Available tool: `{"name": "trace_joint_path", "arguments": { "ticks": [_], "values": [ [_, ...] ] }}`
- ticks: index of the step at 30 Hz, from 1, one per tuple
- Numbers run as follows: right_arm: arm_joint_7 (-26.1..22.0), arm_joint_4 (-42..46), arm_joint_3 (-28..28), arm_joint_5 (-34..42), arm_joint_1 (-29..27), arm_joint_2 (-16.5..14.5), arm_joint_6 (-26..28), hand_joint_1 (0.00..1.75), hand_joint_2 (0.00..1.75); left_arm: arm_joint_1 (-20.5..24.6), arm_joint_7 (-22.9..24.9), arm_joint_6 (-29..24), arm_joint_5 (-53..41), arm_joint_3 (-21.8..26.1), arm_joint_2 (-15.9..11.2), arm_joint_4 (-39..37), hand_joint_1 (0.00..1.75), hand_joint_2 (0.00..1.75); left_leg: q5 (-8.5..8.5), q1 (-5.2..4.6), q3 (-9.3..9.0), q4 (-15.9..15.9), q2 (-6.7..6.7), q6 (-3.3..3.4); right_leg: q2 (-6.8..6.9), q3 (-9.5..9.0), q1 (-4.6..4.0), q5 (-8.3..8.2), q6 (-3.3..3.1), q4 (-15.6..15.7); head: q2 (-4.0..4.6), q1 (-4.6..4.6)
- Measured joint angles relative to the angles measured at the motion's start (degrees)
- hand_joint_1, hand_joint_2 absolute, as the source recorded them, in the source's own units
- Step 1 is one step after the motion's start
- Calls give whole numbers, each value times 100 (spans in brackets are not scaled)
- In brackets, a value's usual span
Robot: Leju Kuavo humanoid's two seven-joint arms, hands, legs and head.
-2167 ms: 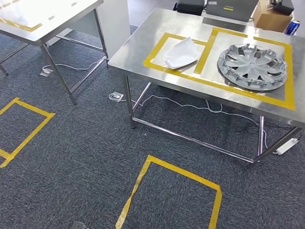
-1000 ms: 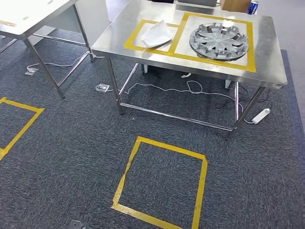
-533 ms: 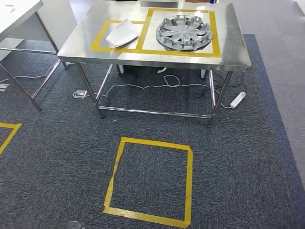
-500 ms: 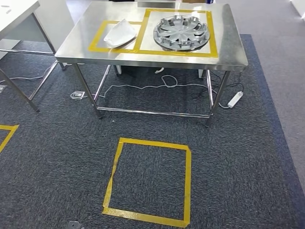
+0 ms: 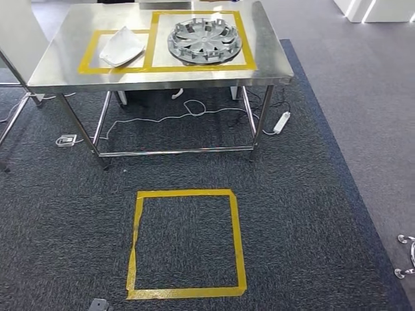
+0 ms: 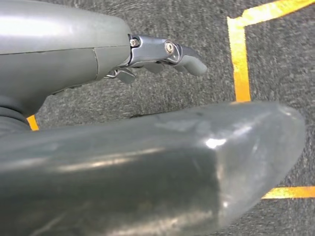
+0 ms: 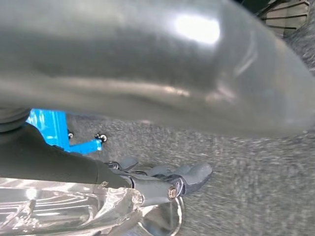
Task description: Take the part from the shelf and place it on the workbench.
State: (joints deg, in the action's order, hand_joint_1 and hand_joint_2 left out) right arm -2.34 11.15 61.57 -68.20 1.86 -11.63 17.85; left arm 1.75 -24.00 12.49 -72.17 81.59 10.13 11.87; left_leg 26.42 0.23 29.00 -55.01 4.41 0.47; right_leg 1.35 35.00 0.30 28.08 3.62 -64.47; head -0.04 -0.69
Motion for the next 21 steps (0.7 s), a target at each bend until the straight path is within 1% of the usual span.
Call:
{"name": "trace_joint_path", "arguments": {
  "ticks": [1, 2, 3, 5, 6, 7, 8, 9, 10, 11, 12, 13, 14, 15, 16, 17, 18, 19, 20, 21],
  "values": [
    [17, 0, 0, -3, 8, 0, 0, 0, 0, 2, 1, -16, 5, 1, -1, 0, 0, 0, 14, -14, -7, -13, 60, -24, 97, -214, -8, -123, -29, 372, 0, 3],
    [45, 0, 0, -8, 19, -1, -1, 0, 0, 4, 3, -42, 14, 2, -4, 0, 0, 0, 22, -27, -12, -25, 106, -54, 167, -348, -17, -191, -70, 611, 0, 9],
    [79, 0, 0, -16, 24, -1, -4, 0, 0, 9, 13, -80, 33, 5, -8, 0, 0, 0, 23, -39, -14, -33, 147, -85, 199, -389, -29, -206, -117, 700, 0, 13],
    [139, 0, 0, -33, 18, -3, -10, 0, 0, 29, 57, -166, 79, 25, -13, 0, 0, 0, 18, -38, -18, -33, 219, -153, 90, -345, -39, -226, -212, 686, 0, 16],
    [149, 0, 1, -39, 11, -4, -11, 0, 0, 42, 86, -200, 93, 36, -13, 0, 0, 0, 47, -29, -10, -51, 173, -192, 35, -329, -31, -241, -253, 696, 0, 18],
    [144, 0, 1, -42, 12, -6, -11, 0, 0, 50, 112, -222, 93, 44, -13, 0, 0, 0, 132, -20, 26, -139, 63, -227, -21, -316, -17, -263, -295, 710, 0, 28],
    [127, 0, 2, -44, 22, -8, -10, 0, 0, 52, 134, -232, 81, 48, -13, 0, 0, 0, 281, -12, 113, -340, -84, -255, -78, -313, 0, -288, -331, 725, 0, 37],
    [104, 0, 2, -44, 35, -9, -8, 0, 0, 51, 155, -238, 64, 49, -13, 0, 0, 0, 480, -5, 258, -666, -245, -272, -139, -289, 8, -308, -357, 729, 0, 50],
    [86, 0, 2, -44, 47, -9, -8, 0, 0, 43, 169, -242, 49, 50, -11, 0, 0, 0, 684, -4, 443, -1069, -337, -276, -208, -264, 10, -326, -372, 728, 0, 57],
    [70, 0, 2, -43, 53, -9, -8, 0, 0, 36, 184, -246, 29, 50, -8, 0, 0, 0, 829, -3, 617, -1435, -377, -276, -287, -242, 9, -340, -375, 727, 0, 58],
    [51, 0, 2, -45, 50, -9, -10, 0, 0, 31, 199, -249, -1, 50, -4, 0, 0, 0, 869, -3, 727, -1656, -394, -271, -371, -227, 7, -353, -371, 726, 0, 60],
    [26, 0, 3, -50, 42, -9, -19, 0, 0, 29, 213, -247, -35, 50, -2, 0, 0, 0, 786, -3, 740, -1665, -406, -263, -458, -219, 6, -366, -360, 725, 0, 59],
    [-3, 0, 3, -56, 36, -9, -32, 0, 0, 29, 231, -244, -69, 49, -1, 0, 0, 0, 603, -1, 645, -1454, -428, -251, -545, -216, 8, -378, -346, 723, 0, 60],
    [-27, 0, 4, -64, 33, -9, -50, 0, 0, 30, 248, -240, -95, 49, -2, 0, 0, 0, 371, 6, 470, -1086, -508, -239, -631, -215, 13, -390, -328, 721, 0, 61],
    [-40, 0, 4, -73, 37, -9, -68, 0, 0, 31, 259, -237, -107, 48, -3, 0, 0, 0, 192, 20, 284, -688, -669, -228, -713, -206, 8, -401, -303, 712, 0, 61],
    [-37, 0, 4, -83, 47, -9, -81, 0, 0, 34, 266, -236, -111, 48, -2, 0, 0, 0, 84, 37, 136, -363, -816, -221, -794, -183, 6, -413, -275, 700, -1, 58],
    [-23, 0, 4, -96, 55, -9, -92, 0, 0, 36, 269, -236, -113, 48, -1, 0, 0, 0, 46, 47, 51, -160, -934, -210, -866, -153, 7, -428, -241, 695, -1, 57],
    [-5, 0, 4, -108, 54, -9, -99, 0, 0, 39, 271, -236, -114, 48, 0, 0, 0, 0, 62, 47, 26, -84, -977, -191, -935, -120, 10, -447, -203, 697, -1, 57],
    [19, 0, 4, -119, 44, -9, -105, 0, 0, 43, 272, -236, -113, 48, 2, 0, 0, 0, 60, 45, 27, -70, -916, -161, -1006, -83, 25, -470, -164, 710, -1, 57],
    [46, 0, 4, -128, 25, -9, -110, 0, 0, 47, 273, -237, -113, 48, 7, 0, 0, 0, 46, 46, 29, -62, -838, -122, -1026, -55, 33, -481, -132, 712, -1, 60]
  ]
}}
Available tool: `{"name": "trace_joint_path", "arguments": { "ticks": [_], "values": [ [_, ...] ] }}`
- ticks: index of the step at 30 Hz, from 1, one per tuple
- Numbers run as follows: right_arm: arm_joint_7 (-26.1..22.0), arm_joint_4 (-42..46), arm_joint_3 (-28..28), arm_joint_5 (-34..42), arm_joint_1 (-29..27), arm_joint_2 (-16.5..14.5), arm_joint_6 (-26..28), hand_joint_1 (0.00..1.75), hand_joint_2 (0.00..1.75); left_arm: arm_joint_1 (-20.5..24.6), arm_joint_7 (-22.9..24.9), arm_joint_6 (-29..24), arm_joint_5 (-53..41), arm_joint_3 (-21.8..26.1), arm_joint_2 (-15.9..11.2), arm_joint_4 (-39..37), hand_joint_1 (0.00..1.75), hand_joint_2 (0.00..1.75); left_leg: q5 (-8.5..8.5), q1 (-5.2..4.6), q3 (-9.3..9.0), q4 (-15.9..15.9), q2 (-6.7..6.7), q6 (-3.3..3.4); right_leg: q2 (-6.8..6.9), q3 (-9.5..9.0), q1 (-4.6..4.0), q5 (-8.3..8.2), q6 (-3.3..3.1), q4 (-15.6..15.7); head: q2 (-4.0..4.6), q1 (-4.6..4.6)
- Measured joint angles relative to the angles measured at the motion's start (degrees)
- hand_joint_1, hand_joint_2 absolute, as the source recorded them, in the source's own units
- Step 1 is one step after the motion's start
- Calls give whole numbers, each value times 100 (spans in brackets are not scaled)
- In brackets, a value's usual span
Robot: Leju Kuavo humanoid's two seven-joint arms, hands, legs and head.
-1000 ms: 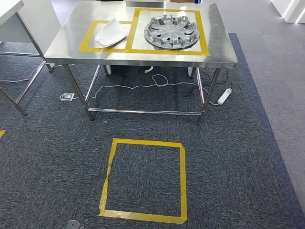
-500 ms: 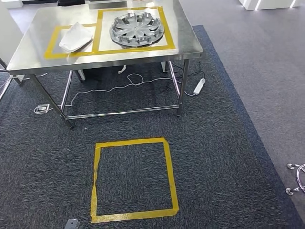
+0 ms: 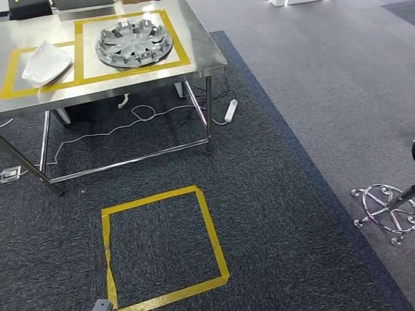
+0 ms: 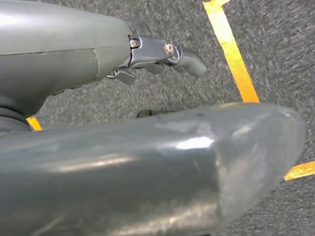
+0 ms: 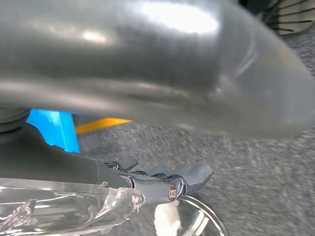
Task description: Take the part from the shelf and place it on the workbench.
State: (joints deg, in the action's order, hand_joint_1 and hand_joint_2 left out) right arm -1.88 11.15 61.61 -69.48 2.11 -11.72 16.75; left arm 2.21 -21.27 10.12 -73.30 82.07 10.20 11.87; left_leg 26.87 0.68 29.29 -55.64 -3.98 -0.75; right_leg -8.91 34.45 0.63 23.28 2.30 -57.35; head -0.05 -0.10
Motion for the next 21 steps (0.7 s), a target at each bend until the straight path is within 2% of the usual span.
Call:
{"name": "trace_joint_path", "arguments": {
  "ticks": [1, 2, 4, 5, 6, 7, 8, 9, 11, 12, 13, 15, 16, 17, 19, 20, 21],
  "values": [
    [27, 0, 0, -5, -17, -1, -2, 0, 0, 5, 5, -8, 1, 1, 0, 0, 0, 0, -17, 6, -1, 9, 79, 42, 91, 49, -5, 48, 26, -66, 0, -17],
    [50, 0, 0, -11, -22, -1, -3, 0, 0, 6, 20, -22, 1, 1, 0, 0, 0, 0, -32, 11, 0, 20, 167, 79, 258, 144, -15, 169, 50, -245, 1, -43],
    [72, 0, 0, -21, 0, -2, -3, 0, 0, -11, 78, -62, -4, 2, -5, 0, 0, 0, -38, -7, 4, 26, 353, 119, 680, 477, -28, 588, 85, -982, 1, -87],
    [73, 0, 0, -25, 14, -2, -4, 0, 0, -25, 107, -78, -8, 3, -4, 0, 0, 0, -37, -20, 5, 25, 455, 125, 787, 658, -22, 774, 100, -1394, 1, -91],
    [76, 0, 0, -27, 20, -2, -5, 0, 0, -32, 128, -87, -12, 3, -4, 0, 0, 0, -35, -30, 5, 24, 553, 126, 838, 772, -17, 873, 106, -1681, 1, -89],
    [82, 0, 0, -27, 15, -2, -7, 0, 0, -31, 138, -91, -14, 3, -3, 0, 0, 0, -32, -34, 3, 23, 641, 125, 860, 772, -15, 858, 106, -1744, 1, -90],
    [87, 0, 0, -28, 7, -2, -9, 0, 0, -23, 150, -96, -16, 3, -1, 0, 0, 0, -26, -36, -4, 23, 718, 119, 885, 640, -15, 737, 98, -1549, 1, -90],
    [90, 0, 0, -31, 1, -2, -9, 0, 0, -13, 173, -103, -21, 3, 2, 0, 0, 0, -17, -37, -17, 23, 788, 107, 950, 399, -20, 556, 84, -1154, 1, -91],
    [74, 0, -2, -43, 12, -2, -9, 0, 0, -3, 260, -136, -35, 3, 5, 0, 0, 0, 13, -61, -53, 19, 910, 60, 1213, -87, -48, 285, 25, -326, 0, -87],
    [56, 0, -3, -51, 24, -2, -8, 0, 0, 2, 306, -161, -44, 3, 5, 0, 0, 0, 23, -74, -71, 18, 963, 32, 1296, -214, -63, 228, -5, -102, 0, -80],
    [38, 0, -4, -63, 33, -2, -6, 0, 0, 8, 344, -194, -56, 3, 5, 0, 0, 0, 28, -85, -84, 18, 1014, 2, 1322, -238, -77, 220, -37, -30, 0, -74],
    [18, 0, -5, -90, 36, -2, 1, 0, 0, 28, 400, -257, -83, 2, 11, 0, 0, 0, 39, -72, -103, 25, 1077, -67, 1181, -196, -77, 193, -99, -26, 1, -68],
    [21, 0, -6, -102, 34, -2, 9, 0, 0, 39, 421, -285, -94, 1, 15, 0, 0, 0, 91, -61, -92, -17, 992, -106, 1115, -189, -68, 176, -134, -11, 1, -62],
    [26, 0, -7, -110, 38, -2, 19, 0, 0, 49, 437, -307, -99, -1, 20, 0, 0, 0, 208, -52, -36, -155, 852, -140, 1046, -189, -53, 155, -169, 7, 1, -51],
    [40, 0, -11, -122, 55, -2, 35, 0, 0, 50, 457, -337, -103, -1, 29, 0, 0, 0, 597, -43, 247, -790, 535, -170, 901, -171, -36, 119, -216, 23, 1, -23],
    [47, 0, -13, -126, 63, -2, 39, 0, 0, 44, 464, -347, -105, 0, 35, 0, 0, 0, 790, -43, 442, -1203, 468, -171, 823, -153, -36, 107, -227, 23, 1, -16],
    [56, 0, -14, -129, 62, -2, 43, 0, 0, 37, 471, -355, -108, 1, 39, 0, 0, 0, 896, -43, 604, -1528, 442, -169, 736, -142, -36, 100, -231, 22, 1, -14]
  ]
}}
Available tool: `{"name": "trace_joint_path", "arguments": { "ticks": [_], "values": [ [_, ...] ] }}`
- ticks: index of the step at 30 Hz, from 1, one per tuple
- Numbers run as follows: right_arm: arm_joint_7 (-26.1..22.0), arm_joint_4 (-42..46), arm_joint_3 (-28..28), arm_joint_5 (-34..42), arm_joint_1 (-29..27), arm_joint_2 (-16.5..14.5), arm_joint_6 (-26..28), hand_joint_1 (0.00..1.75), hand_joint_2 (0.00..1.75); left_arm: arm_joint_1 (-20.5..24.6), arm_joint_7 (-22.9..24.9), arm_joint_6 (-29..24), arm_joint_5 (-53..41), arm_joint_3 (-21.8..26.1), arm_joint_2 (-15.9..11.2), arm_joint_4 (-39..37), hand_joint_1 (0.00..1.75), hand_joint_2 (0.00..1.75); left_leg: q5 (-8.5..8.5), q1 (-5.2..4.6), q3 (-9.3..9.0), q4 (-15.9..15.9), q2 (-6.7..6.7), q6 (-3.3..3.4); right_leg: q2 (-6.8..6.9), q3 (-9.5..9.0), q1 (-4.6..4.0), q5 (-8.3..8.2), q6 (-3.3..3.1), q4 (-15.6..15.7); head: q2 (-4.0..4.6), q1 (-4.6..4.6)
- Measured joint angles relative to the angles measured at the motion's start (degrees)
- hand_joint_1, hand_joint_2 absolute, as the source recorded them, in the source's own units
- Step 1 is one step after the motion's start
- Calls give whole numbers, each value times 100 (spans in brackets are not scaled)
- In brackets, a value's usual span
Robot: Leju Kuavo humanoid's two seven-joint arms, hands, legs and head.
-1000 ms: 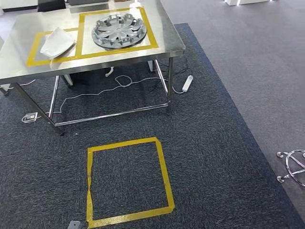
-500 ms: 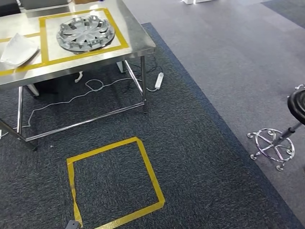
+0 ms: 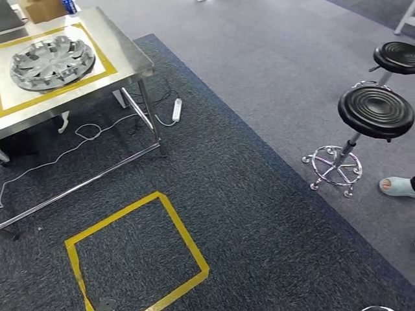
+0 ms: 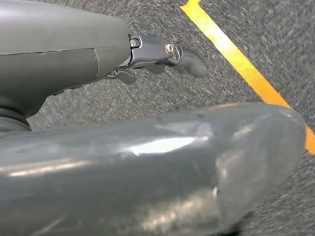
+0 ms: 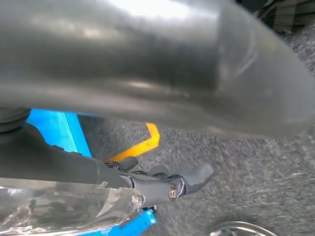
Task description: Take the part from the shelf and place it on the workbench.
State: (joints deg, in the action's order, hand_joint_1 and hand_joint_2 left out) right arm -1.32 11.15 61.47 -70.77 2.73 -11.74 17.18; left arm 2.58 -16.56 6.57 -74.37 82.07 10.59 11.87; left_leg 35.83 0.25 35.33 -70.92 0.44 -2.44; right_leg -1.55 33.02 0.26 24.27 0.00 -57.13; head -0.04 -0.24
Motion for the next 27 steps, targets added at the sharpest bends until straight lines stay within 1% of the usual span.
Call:
{"name": "trace_joint_path", "arguments": {
  "ticks": [1, 2, 3, 4, 5, 6, 7, 8, 9, 10, 11, 12, 13, 14, 15, 16, 17, 18, 19, 20, 21, 22, 23, 24, 25, 26, 27],
  "values": [
    [9, 0, 0, -1, -8, 0, 4, 0, 0, -3, 3, -8, -2, 0, 3, 0, 0, 0, -11, 1, 84, -147, -12, 4, -90, 5, 1, -7, 4, -1, 0, 1],
    [17, 0, 1, -1, -16, 0, 7, 0, 0, -3, 5, -15, -3, 0, 5, 0, 0, 0, -142, 3, 64, -72, -21, 9, -181, 6, 4, -15, 13, -2, 0, 1],
    [21, 0, 1, -1, -22, 0, 10, 0, 0, 0, 5, -21, -3, 0, 5, 0, 0, 0, -361, 10, -56, 212, -50, 15, -274, 4, 11, -23, 27, -4, 0, 1],
    [24, 0, 0, -1, -22, 0, 10, 0, 0, 3, 5, -23, -3, 0, 5, 0, 0, 0, -599, 25, -236, 616, -152, 17, -360, 5, 18, -32, 48, -6, 0, 2],
    [26, 0, -1, -2, -15, 0, 12, 0, 0, 5, 5, -23, -3, -1, 8, 0, 0, 0, -765, 47, -413, 1014, -297, 21, -444, 20, 15, -37, 76, -24, 0, 5],
    [28, 0, -1, -1, -8, 0, 13, 0, 0, 8, 6, -23, -3, -1, 12, 0, 0, 0, -858, 63, -534, 1299, -422, 28, -520, 47, 13, -48, 109, -38, -1, 5],
    [31, 0, -1, -1, -8, 0, 15, 0, 0, 11, 7, -23, -3, -2, 18, 0, 0, 0, -880, 72, -595, 1456, -515, 44, -587, 80, 15, -61, 146, -46, -1, 8],
    [33, 0, -1, -1, -16, 0, 17, 0, 0, 15, 8, -23, -3, -2, 25, 0, 0, 0, -861, 67, -605, 1501, -519, 72, -653, 114, 18, -80, 187, -46, -2, 8],
    [38, 0, -1, 0, -36, 0, 19, 0, 0, 20, 9, -23, -3, -2, 31, 0, 0, 0, -868, 66, -596, 1498, -456, 112, -711, 144, 33, -100, 226, -31, -2, 8],
    [45, 0, -1, 2, -58, 0, 21, 0, 0, 26, 11, -24, -3, -3, 34, 0, 0, 0, -880, 66, -597, 1504, -391, 155, -676, 170, 36, -93, 257, -46, -2, 8],
    [54, 0, -1, 5, -71, 0, 24, 0, 0, 29, 14, -25, -3, -3, 38, 0, 0, 0, -893, 67, -599, 1512, -318, 199, -552, 224, 30, -31, 282, -136, -2, -15],
    [60, 0, -1, 7, -69, 0, 26, 0, 0, 26, 22, -27, -3, -3, 42, 0, 0, 0, -901, 68, -601, 1520, -236, 236, -369, 328, 21, 104, 303, -349, -2, -36],
    [63, 0, -1, 5, -55, 0, 28, 0, 0, 17, 33, -28, -3, -3, 45, 0, 0, 0, -899, 52, -601, 1521, -149, 260, -152, 482, 12, 297, 318, -689, -1, -58],
    [63, 0, -2, 0, -37, -1, 28, 0, 0, 2, 43, -30, -3, -2, 49, 0, 0, 0, -894, 36, -601, 1520, -53, 279, -6, 674, 12, 508, 334, -1107, -1, -77],
    [59, 0, -2, -8, -23, -1, 27, 0, 0, -11, 52, -33, -3, -1, 50, 0, 0, 0, -888, 23, -602, 1519, 45, 286, 70, 842, 17, 667, 346, -1483, -1, -78],
    [54, 0, -3, -14, -21, -2, 27, 0, 0, -17, 57, -37, -3, -1, 51, 0, 0, 0, -883, 14, -606, 1519, 138, 290, 104, 929, 21, 728, 351, -1703, 0, -78],
    [48, 0, -3, -20, -29, -2, 26, 0, 0, -15, 58, -42, -2, 0, 51, 0, 0, 0, -876, 10, -614, 1518, 218, 288, 124, 902, 24, 680, 350, -1701, 0, -79],
    [42, 0, -3, -26, -38, -2, 27, 0, 0, -10, 58, -49, 1, 0, 52, 0, 0, 0, -865, 8, -629, 1518, 289, 280, 159, 745, 23, 532, 341, -1448, -1, -80],
    [37, 0, -4, -32, -43, -1, 28, 0, 0, -4, 58, -53, 3, 0, 54, 0, 0, 0, -851, 5, -653, 1518, 354, 265, 257, 507, 17, 345, 325, -1048, -1, -80],
    [31, 0, -4, -40, -38, -1, 28, 0, 0, -2, 58, -56, 6, 0, 55, 0, 0, 0, -828, -12, -675, 1514, 415, 240, 411, 273, -5, 208, 299, -643, -1, -81],
    [24, 0, -5, -46, -26, -1, 28, 0, 0, -1, 58, -59, 10, 0, 56, 0, 0, 0, -808, -28, -694, 1509, 473, 213, 526, 97, -23, 114, 265, -331, -2, -74],
    [18, 0, -5, -53, -14, -1, 21, 0, 0, 2, 59, -60, 13, 0, 56, 0, 0, 0, -792, -45, -710, 1504, 527, 186, 606, 10, -42, 84, 232, -170, -2, -68],
    [12, 0, -5, -57, -7, 1, 1, 0, 0, 7, 60, -60, 15, 0, 57, 0, 0, 0, -781, -55, -719, 1504, 582, 161, 601, 4, -60, 95, 200, -130, -2, -62],
    [5, 0, -5, -58, -8, 4, -21, 0, 0, 14, 62, -60, 19, 1, 59, 0, 0, 0, -776, -52, -730, 1509, 641, 138, 518, 23, -62, 83, 168, -127, -1, -57],
    [1, 0, -5, -59, -15, 7, -39, 0, 0, 23, 63, -59, 23, 1, 63, 0, 0, 0, -754, -40, -737, 1502, 643, 106, 445, 35, -56, 71, 136, -117, -1, -56],
    [-2, 0, -5, -62, -21, 10, -48, 0, 0, 28, 65, -58, 31, 2, 68, 0, 0, 0, -688, -28, -715, 1439, 562, 75, 372, 44, -47, 55, 101, -101, -1, -48],
    [-2, 0, -6, -70, -21, 11, -49, 0, 0, 30, 66, -58, 45, 3, 72, 0, 0, 0, -557, -18, -640, 1263, 425, 49, 299, 50, -32, 34, 67, -84, -1, -38]
  ]
}}
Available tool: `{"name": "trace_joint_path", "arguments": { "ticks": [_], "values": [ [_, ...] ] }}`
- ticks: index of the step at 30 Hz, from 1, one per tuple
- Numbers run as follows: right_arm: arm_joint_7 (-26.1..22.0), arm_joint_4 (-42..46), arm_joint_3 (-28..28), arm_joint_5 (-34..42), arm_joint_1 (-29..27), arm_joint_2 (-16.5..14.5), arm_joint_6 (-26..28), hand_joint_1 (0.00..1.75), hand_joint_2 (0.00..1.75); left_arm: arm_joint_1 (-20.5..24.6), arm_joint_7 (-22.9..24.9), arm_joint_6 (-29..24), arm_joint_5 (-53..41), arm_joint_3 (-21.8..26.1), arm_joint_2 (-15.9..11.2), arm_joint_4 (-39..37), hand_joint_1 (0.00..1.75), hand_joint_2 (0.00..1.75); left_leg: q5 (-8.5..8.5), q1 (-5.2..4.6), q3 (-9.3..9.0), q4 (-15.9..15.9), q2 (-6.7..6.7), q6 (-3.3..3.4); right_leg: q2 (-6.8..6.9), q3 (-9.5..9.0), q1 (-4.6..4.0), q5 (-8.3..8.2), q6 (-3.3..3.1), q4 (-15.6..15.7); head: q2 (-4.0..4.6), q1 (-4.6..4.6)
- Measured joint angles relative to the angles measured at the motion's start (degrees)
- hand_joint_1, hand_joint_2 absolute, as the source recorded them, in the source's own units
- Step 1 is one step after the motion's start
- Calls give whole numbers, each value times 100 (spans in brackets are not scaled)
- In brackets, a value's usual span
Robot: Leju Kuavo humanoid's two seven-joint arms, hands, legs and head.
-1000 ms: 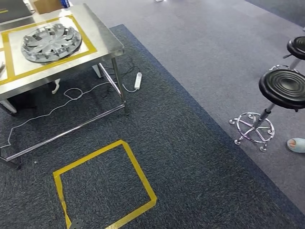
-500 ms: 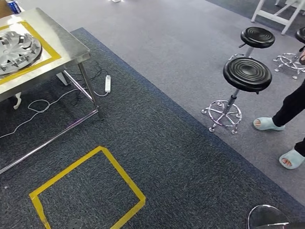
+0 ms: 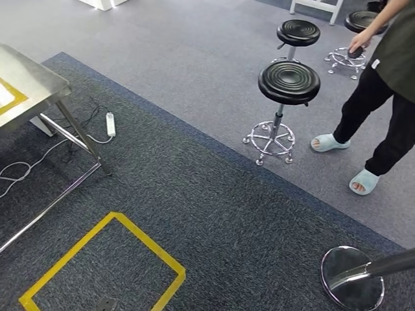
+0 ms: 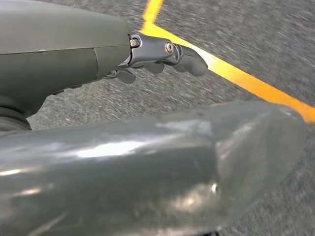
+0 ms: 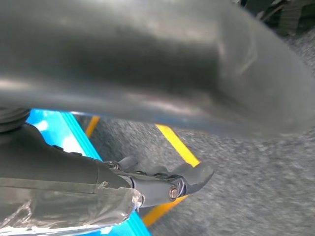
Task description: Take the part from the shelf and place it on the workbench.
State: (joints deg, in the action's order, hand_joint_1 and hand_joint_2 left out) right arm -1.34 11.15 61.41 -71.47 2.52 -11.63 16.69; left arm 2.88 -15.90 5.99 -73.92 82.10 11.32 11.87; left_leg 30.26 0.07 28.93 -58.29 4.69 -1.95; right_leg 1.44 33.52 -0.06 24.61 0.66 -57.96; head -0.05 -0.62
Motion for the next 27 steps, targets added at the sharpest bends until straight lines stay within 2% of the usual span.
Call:
{"name": "trace_joint_path", "arguments": {
  "ticks": [2, 3, 4, 5, 6, 7, 8, 9, 11, 13, 14, 15, 17, 18, 19, 20, 21, 22, 24, 25, 26, 27],
  "values": [
    [2, 0, -3, -30, 17, 3, -36, 0, 0, -15, 3, 0, 30, 1, 8, 0, 0, 0, 387, 10, 332, -706, -315, -25, -151, 18, 18, -27, -43, 16, 1, 22],
    [3, 0, -4, -42, 24, 8, -69, 0, 0, -28, 6, 0, 40, 2, 13, 0, 0, 0, 548, 12, 536, -1111, -388, -28, -236, 27, 20, -33, -51, 16, 1, 24],
    [7, 0, -5, -50, 24, 15, -101, 0, 0, -40, 9, 0, 45, 2, 17, 0, 0, 0, 607, 13, 688, -1386, -421, -30, -327, 31, 23, -38, -52, 15, 1, 24],
    [10, 0, -6, -54, 17, 23, -124, 0, 0, -48, 11, 0, 48, 3, 20, 0, 0, 0, 549, 16, 756, -1468, -435, -31, -419, 31, 28, -42, -47, 13, 1, 22],
    [12, 0, -6, -62, 9, 32, -138, 0, 0, -52, 11, 0, 54, 5, 22, 0, 0, 0, 380, 23, 715, -1320, -450, -32, -510, 29, 37, -49, -35, 11, 1, 22],
    [12, 0, -7, -76, 4, 39, -145, 0, 0, -53, 11, -1, 64, 8, 22, 0, 0, 0, 150, 39, 587, -1000, -500, -39, -600, 29, 50, -57, -16, 9, 1, 22],
    [9, 1, -10, -95, 4, 47, -149, 0, 0, -52, 10, -1, 76, 14, 23, 0, 0, 0, -64, 71, 427, -616, -646, -53, -687, 37, 56, -65, 15, 1, 1, 25],
    [3, 1, -18, -116, 12, 56, -150, 0, 0, -51, 5, -3, 97, 22, 26, 0, 0, 0, -205, 107, 281, -251, -804, -59, -774, 62, 58, -67, 51, -28, 0, 31],
    [-21, 2, -43, -145, 17, 70, -148, 0, 0, -50, -3, -9, 138, 41, 29, 0, 0, 0, -281, 137, 147, 102, -1019, -34, -923, 127, 67, -80, 140, -58, -1, 48],
    [-54, 2, -62, -154, -10, 81, -145, 0, 0, -45, -8, -11, 174, 61, 25, 0, 0, 0, -291, 115, 132, 136, -914, 56, -1037, 185, 101, -111, 224, -41, -2, 57],
    [-68, 2, -67, -155, -29, 87, -144, 0, 0, -39, -9, -8, 184, 72, 21, 0, 0, 0, -308, 108, 124, 147, -844, 103, -957, 214, 101, -91, 252, -71, -2, 55],
    [-78, 2, -75, -155, -38, 91, -143, 0, 0, -38, -11, -3, 188, 84, 19, 0, 0, 0, -323, 106, 120, 160, -765, 145, -797, 286, 93, -6, 270, -197, -2, 29],
    [-86, 2, -93, -156, -18, 94, -143, 0, 0, -54, -15, 5, 190, 102, 15, 0, 0, 0, -326, 76, 117, 170, -583, 197, -375, 569, 67, 354, 288, -813, -2, -12],
    [-84, 1, -102, -157, -1, 94, -144, 0, 0, -69, -16, 7, 190, 110, 14, 0, 0, 0, -319, 57, 116, 169, -480, 212, -262, 755, 68, 555, 298, -1219, -2, -25],
    [-78, 1, -108, -157, 9, 94, -145, 0, 0, -81, -16, 8, 190, 118, 12, 0, 0, 0, -314, 42, 116, 168, -381, 219, -210, 897, 70, 689, 305, -1549, -2, -23],
    [-67, 0, -115, -157, 7, 95, -147, 0, 0, -86, -16, 9, 190, 124, 9, 0, 0, 0, -308, 33, 114, 167, -291, 222, -186, 948, 71, 722, 307, -1706, -2, -25],
    [-54, 0, -122, -158, -4, 96, -150, 0, 0, -83, -16, 9, 190, 129, 6, 0, 0, 0, -301, 28, 107, 167, -211, 219, -168, 880, 72, 649, 305, -1638, -2, -24],
    [-38, 0, -131, -161, -13, 99, -153, 0, 0, -78, -16, 11, 188, 131, 4, 0, 0, 0, -291, 27, 94, 167, -140, 207, -128, 696, 71, 495, 297, -1353, -2, -25],
    [-12, 0, -142, -179, -5, 106, -165, 0, 0, -71, -15, 15, 185, 132, -1, 0, 0, 0, -255, 6, 55, 158, -17, 160, 126, 215, 52, 204, 258, -567, -2, -25],
    [-4, 0, -145, -189, 12, 109, -171, 0, 0, -71, -15, 17, 184, 133, -5, 0, 0, 0, -238, -10, 36, 154, 42, 131, 221, 60, 39, 133, 224, -300, -2, -14],
    [0, 0, -148, -196, 26, 109, -175, 0, 0, -69, -15, 19, 184, 133, -11, 0, 0, 0, -225, -25, 21, 153, 95, 104, 274, -7, 22, 117, 189, -170, -2, -3],
    [2, 0, -149, -200, 34, 110, -176, 0, 0, -66, -15, 19, 184, 133, -15, 0, 0, 0, -220, -32, 12, 157, 152, 79, 222, 0, 6, 118, 150, -149, -2, 7]
  ]
}}
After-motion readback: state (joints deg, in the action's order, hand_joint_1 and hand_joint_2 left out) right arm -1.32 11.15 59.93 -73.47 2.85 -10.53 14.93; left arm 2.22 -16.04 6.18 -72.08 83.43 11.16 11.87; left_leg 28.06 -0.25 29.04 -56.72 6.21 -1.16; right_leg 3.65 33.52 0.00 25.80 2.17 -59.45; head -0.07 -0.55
